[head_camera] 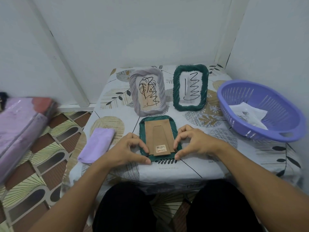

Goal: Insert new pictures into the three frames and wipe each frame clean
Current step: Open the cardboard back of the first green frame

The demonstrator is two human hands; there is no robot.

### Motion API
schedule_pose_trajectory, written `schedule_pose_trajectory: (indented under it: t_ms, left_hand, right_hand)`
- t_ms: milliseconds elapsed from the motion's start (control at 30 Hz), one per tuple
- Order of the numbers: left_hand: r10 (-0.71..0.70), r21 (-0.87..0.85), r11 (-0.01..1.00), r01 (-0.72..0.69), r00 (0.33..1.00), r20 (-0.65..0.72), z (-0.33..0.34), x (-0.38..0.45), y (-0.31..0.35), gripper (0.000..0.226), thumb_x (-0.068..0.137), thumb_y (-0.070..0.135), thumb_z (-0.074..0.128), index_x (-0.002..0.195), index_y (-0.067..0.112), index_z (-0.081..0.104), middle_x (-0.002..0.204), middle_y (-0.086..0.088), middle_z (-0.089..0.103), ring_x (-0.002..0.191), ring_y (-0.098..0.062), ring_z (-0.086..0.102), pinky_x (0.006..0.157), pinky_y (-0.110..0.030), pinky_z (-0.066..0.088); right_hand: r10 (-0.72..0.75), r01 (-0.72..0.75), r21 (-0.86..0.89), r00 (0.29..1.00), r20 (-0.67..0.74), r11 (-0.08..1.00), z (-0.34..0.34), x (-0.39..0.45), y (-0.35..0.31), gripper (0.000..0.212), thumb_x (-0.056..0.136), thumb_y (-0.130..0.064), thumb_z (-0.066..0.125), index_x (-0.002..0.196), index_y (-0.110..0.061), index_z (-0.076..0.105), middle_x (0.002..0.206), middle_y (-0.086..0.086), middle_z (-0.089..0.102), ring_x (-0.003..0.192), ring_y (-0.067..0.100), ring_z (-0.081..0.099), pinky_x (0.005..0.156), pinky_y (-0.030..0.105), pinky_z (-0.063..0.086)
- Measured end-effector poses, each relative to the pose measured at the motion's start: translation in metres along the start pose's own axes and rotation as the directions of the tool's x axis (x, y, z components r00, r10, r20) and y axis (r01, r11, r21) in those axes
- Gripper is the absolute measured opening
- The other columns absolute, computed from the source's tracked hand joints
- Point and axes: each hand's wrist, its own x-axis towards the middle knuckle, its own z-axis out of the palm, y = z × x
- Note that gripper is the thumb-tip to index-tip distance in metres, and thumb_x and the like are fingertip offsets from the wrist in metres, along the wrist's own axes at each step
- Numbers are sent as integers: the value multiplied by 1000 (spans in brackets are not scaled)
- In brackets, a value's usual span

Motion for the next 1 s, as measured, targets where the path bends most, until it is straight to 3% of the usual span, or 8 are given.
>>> schedule_pose_trajectory:
  t_ms: [133, 400, 600, 733, 1000]
  left_hand:
    - [6, -8, 1000, -6, 1000, 5, -1, 0, 2, 31, 59, 29, 98, 85, 30, 81, 105, 4, 46, 97, 2, 50, 83, -3, 35]
    - [-45, 0, 999, 45, 997, 68, -3, 2, 5, 29, 63, 34, 96, 88, 32, 82, 105, 4, 39, 99, -9, 47, 83, -13, 36]
    - [-59, 34, 998, 55, 992, 112, -5, 1, 7, 25, 65, 38, 93, 88, 35, 83, 106, 3, 36, 103, -10, 44, 82, -5, 37]
    - [-66, 31, 998, 63, 991, 115, -5, 1, 6, 25, 63, 40, 93, 87, 35, 83, 108, 3, 36, 109, -15, 44, 90, -12, 37]
    - [-59, -13, 998, 61, 987, 148, -6, 1, 5, 27, 65, 38, 93, 90, 35, 83, 106, 6, 40, 104, -11, 47, 92, -18, 38]
  right_hand:
    - [-5, 5, 19, 1000, -7, 1000, -1, -1, -2, 44, 50, -54, 96, 88, -40, 79, 115, -16, 46, 123, 4, 44, 120, 41, 27]
    - [6, -6, 26, 1000, 5, 1000, -1, -2, -5, 48, 47, -57, 96, 89, -40, 80, 115, -15, 47, 121, 8, 45, 116, 39, 34]
    - [0, -1, 36, 1000, 19, 999, -2, -2, -6, 48, 47, -55, 96, 88, -38, 80, 112, -11, 48, 116, 7, 48, 113, 35, 38]
    - [2, -3, 38, 1000, 22, 999, -2, -2, -5, 51, 43, -59, 94, 88, -39, 80, 111, -11, 48, 116, 7, 48, 113, 35, 38]
    - [2, -3, 30, 999, 33, 1000, -3, -2, -6, 51, 44, -61, 93, 88, -40, 80, 111, -11, 49, 116, 7, 48, 113, 37, 38]
